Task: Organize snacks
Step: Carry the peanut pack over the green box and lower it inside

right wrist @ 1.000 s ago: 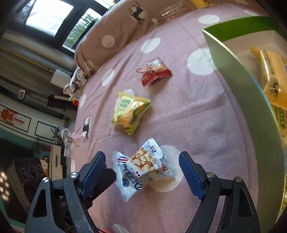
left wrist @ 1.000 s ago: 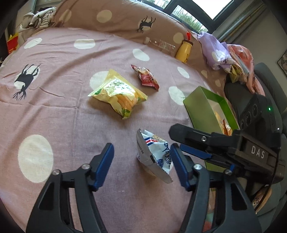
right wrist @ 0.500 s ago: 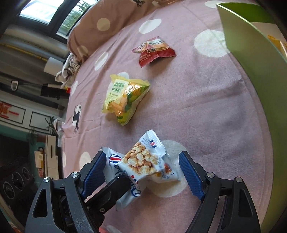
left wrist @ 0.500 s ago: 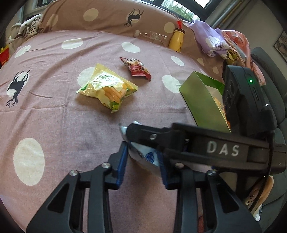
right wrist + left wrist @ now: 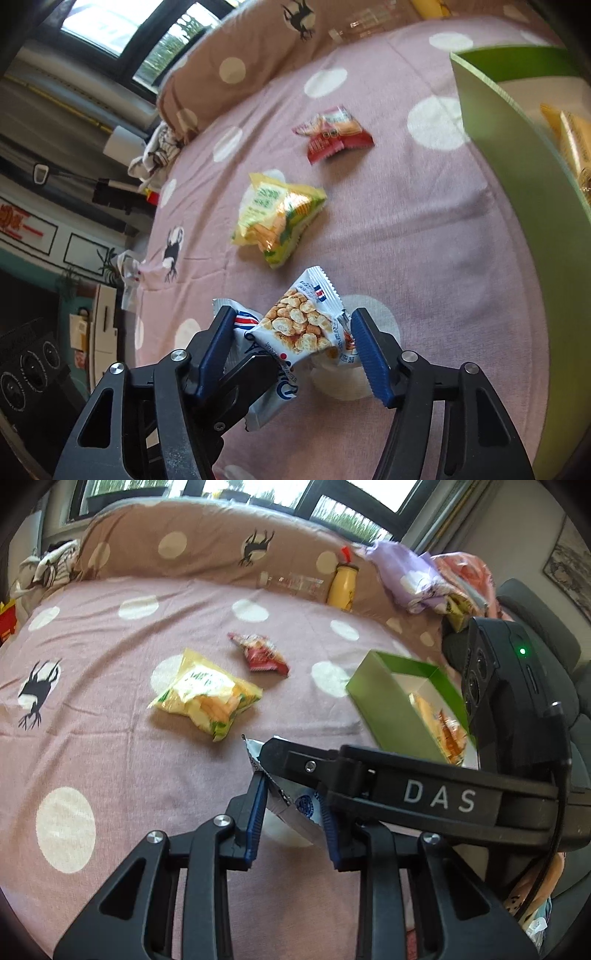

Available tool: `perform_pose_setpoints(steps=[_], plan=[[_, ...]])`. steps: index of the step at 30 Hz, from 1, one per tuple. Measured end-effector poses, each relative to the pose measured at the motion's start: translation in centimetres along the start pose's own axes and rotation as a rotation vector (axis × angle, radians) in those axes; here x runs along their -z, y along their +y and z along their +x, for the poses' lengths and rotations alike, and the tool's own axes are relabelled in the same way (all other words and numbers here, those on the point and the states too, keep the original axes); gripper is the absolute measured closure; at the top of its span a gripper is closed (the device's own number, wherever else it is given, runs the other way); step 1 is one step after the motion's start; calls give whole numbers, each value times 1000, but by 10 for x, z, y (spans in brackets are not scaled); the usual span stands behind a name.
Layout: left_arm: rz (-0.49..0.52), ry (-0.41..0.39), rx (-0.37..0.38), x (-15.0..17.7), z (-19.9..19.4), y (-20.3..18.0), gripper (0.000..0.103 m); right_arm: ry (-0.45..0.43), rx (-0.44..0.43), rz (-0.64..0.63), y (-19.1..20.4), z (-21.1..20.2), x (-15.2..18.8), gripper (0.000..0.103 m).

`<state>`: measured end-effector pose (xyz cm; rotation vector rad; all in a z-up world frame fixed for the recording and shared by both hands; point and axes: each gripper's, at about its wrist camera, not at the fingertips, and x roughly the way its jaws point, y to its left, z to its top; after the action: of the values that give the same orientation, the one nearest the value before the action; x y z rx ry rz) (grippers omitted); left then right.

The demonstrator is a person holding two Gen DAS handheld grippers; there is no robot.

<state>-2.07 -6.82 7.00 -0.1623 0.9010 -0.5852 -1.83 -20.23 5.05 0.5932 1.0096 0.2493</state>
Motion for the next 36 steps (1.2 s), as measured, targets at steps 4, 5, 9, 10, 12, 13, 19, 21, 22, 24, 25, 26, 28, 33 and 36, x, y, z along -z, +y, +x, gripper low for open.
perform_pose_setpoints(steps=[4,5,9,10,12,13,19,21,22,24,25,26,28,33,36], plan=[[28,-90,25,-7,-12,-19,75,-108,29,-34,7,-28,-3,37],[35,-111,41,-9,-14,-25,75,-144,38,-43,8,-38,-4,37],[65,-163,96,-20,-17,-44,75,-242,63,-49,4,-66,-9,37],[77,-170,106,-23,-16,-50,75,-265,72,-45,2,-72,-11,37],[104,-176,126,-28,-14,-63,76,-298,82,-28,-3,-83,-15,37],[120,-182,132,-30,-14,-69,76,-314,81,-20,-7,-88,-17,37],[206,-191,176,-41,-5,-101,76,-411,96,12,-26,-117,-23,37],[238,-186,188,-45,2,-111,76,-440,94,43,-39,-124,-24,37],[252,-178,197,-47,7,-117,76,-449,99,53,-44,-127,-25,37],[278,-164,215,-50,17,-128,76,-467,107,77,-54,-131,-26,37],[290,-156,221,-51,22,-132,76,-475,107,96,-61,-133,-26,37],[298,-149,225,-52,25,-136,76,-482,106,120,-68,-135,-26,37],[312,-131,243,-55,35,-143,76,-497,113,161,-79,-138,-26,37],[330,-76,275,-62,60,-151,77,-503,140,234,-102,-139,-30,37],[339,-27,292,-66,76,-154,77,-489,167,262,-112,-136,-34,37]])
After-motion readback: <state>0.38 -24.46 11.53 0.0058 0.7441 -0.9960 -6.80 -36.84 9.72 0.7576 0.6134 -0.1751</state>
